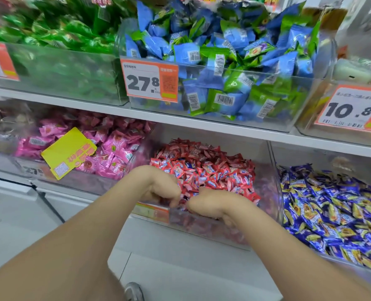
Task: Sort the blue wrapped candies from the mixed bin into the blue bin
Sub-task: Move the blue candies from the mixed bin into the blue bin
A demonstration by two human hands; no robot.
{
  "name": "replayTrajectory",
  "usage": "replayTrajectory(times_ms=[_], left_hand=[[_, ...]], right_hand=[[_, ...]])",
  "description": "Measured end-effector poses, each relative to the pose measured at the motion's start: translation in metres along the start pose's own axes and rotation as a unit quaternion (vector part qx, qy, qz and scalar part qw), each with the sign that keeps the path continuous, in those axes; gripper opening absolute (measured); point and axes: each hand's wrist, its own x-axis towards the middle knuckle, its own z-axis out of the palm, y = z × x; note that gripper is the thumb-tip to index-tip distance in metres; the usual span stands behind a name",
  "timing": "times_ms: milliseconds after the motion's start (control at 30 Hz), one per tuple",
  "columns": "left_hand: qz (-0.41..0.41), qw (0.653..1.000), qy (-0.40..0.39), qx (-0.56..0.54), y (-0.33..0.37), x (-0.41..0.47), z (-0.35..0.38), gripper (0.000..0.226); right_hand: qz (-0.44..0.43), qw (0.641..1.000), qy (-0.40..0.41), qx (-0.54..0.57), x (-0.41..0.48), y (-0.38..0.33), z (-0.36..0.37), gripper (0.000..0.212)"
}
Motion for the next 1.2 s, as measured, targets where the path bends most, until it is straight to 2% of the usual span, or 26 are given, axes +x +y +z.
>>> replayTrajectory(times_ms=[67,167,233,267,300,367,400,533,600,633,667,733,800,867,933,1033,1133,1200], left_hand=[[0.028,0.997,-0.019,-0.063,0.005,0.004,0.006,0.027],[0.052,0.994,-0.026,-0.091,0.016,0.013,0.013,0.027],[0.059,0.993,-0.018,-0.103,0.023,0.015,0.016,0.028],[0.060,0.991,-0.003,-0.116,0.026,0.015,0.017,0.029],[0.062,0.989,0.022,-0.133,0.028,0.015,0.017,0.029],[0.067,0.980,0.077,-0.173,0.034,0.015,0.017,0.032],[0.072,0.972,0.097,-0.200,0.037,0.015,0.016,0.033],[0.126,0.921,0.176,-0.324,0.044,0.030,0.008,0.027],[0.163,0.900,0.202,-0.350,0.041,0.042,-0.001,0.054],[0.178,0.900,0.210,-0.337,0.040,0.045,-0.004,0.067],[0.182,0.908,0.226,-0.303,0.039,0.047,-0.007,0.077],[0.164,0.933,0.273,-0.168,0.036,0.051,-0.011,0.092],[0.149,0.940,0.308,-0.006,0.037,0.046,-0.011,0.087],[0.152,0.924,0.337,0.093,0.035,0.043,-0.010,0.081],[0.166,0.915,0.343,0.129,0.033,0.041,-0.010,0.077],[0.175,0.913,0.322,0.176,0.029,0.036,-0.012,0.078],[0.164,0.908,0.320,0.216,0.025,0.030,-0.015,0.069],[0.170,0.896,0.340,0.230,0.023,0.029,-0.017,0.055]], right_hand=[[0.018,0.997,0.006,0.069,0.003,0.000,0.001,0.068],[0.025,0.983,0.029,0.181,0.015,0.007,0.002,0.094],[0.017,0.962,0.045,0.268,0.023,0.011,0.003,0.099],[0.014,0.946,0.050,0.321,0.025,0.013,0.003,0.093],[0.012,0.927,0.050,0.370,0.023,0.012,0.001,0.078],[0.006,0.891,0.038,0.452,0.018,0.009,-0.004,0.037],[0.003,0.875,0.037,0.483,0.017,0.009,-0.009,0.028],[-0.019,0.823,0.043,0.566,0.018,0.013,-0.039,0.032],[-0.037,0.801,0.047,0.596,0.016,0.016,-0.054,0.031],[-0.047,0.802,0.052,0.594,0.015,0.018,-0.060,0.036],[-0.055,0.809,0.060,0.582,0.015,0.021,-0.065,0.045],[-0.052,0.862,0.097,0.495,0.017,0.030,-0.070,0.059],[-0.038,0.918,0.133,0.372,0.015,0.037,-0.070,0.065],[-0.040,0.943,0.154,0.293,0.014,0.042,-0.071,0.063],[-0.050,0.958,0.165,0.230,0.010,0.044,-0.071,0.063],[-0.078,0.967,0.231,0.076,0.002,0.049,-0.067,0.067],[-0.115,0.929,0.321,-0.144,-0.006,0.056,-0.060,0.049],[-0.115,0.905,0.360,-0.193,-0.009,0.056,-0.058,0.034]])
